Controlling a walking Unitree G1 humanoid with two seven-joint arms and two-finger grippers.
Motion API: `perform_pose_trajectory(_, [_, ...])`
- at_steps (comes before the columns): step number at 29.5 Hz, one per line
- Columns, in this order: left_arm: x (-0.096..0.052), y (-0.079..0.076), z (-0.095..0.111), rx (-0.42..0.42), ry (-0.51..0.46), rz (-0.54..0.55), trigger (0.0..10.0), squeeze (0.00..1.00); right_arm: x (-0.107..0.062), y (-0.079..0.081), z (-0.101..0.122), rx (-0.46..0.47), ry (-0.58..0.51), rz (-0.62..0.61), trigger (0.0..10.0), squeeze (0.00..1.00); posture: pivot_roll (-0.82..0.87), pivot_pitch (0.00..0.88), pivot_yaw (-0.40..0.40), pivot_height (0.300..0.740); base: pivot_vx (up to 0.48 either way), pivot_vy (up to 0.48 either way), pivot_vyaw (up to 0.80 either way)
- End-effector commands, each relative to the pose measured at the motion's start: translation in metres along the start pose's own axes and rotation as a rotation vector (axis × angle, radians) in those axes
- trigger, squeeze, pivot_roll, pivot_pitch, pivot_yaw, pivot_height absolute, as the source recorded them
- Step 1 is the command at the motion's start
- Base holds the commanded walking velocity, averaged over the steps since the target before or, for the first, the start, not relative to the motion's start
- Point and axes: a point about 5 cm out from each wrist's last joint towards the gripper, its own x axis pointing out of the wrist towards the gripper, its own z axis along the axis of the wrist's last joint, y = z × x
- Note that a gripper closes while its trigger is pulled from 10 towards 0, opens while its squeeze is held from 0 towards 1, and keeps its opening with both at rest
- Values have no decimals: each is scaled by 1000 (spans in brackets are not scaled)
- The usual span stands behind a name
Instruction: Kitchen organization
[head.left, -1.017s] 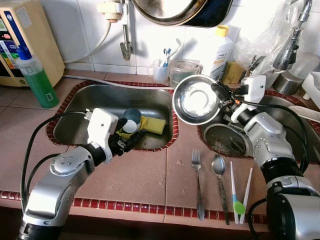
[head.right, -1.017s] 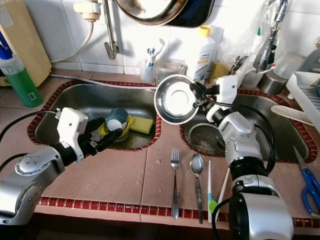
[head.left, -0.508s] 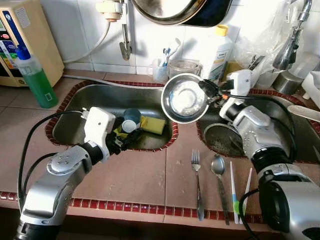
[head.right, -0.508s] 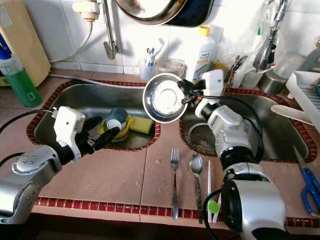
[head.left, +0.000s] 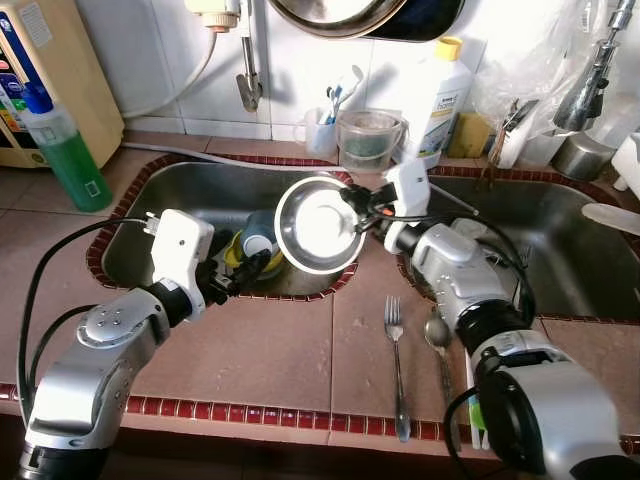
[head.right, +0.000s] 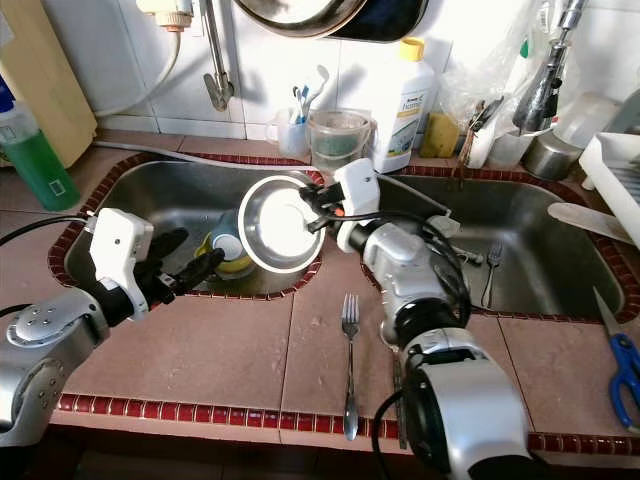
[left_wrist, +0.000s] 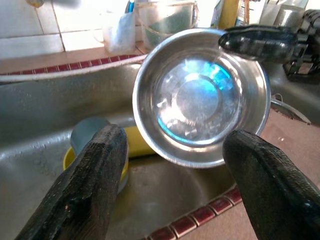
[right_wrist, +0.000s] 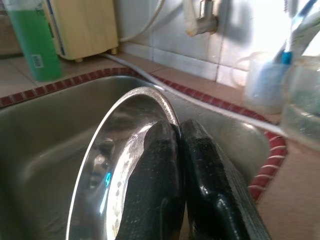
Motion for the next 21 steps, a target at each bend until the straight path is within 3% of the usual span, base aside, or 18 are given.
perform_pose_trajectory(1, [-7, 0, 2, 6, 5, 7, 10000, 0, 1, 5, 2, -7, -27, 31, 10000, 0, 36, 158, 9, 740, 0, 0, 0])
perform_pose_trajectory(7, [-26, -3, 0, 3, 51, 2, 10000, 0, 8, 20, 0, 0, -34, 106, 10000, 0, 59, 211, 14, 740, 0, 0, 0])
perform_pose_trajectory(13, [-32, 0, 1, 2, 64, 12, 10000, 0, 10, 23, -1, 14, -38, 117, 10000, 0, 71, 225, 19, 740, 0, 0, 0])
perform_pose_trajectory(21, [-36, -2, 5, -4, 71, 6, 10000, 0, 6, 13, 4, 8, -52, 67, 10000, 0, 76, 237, 33, 740, 0, 0, 0])
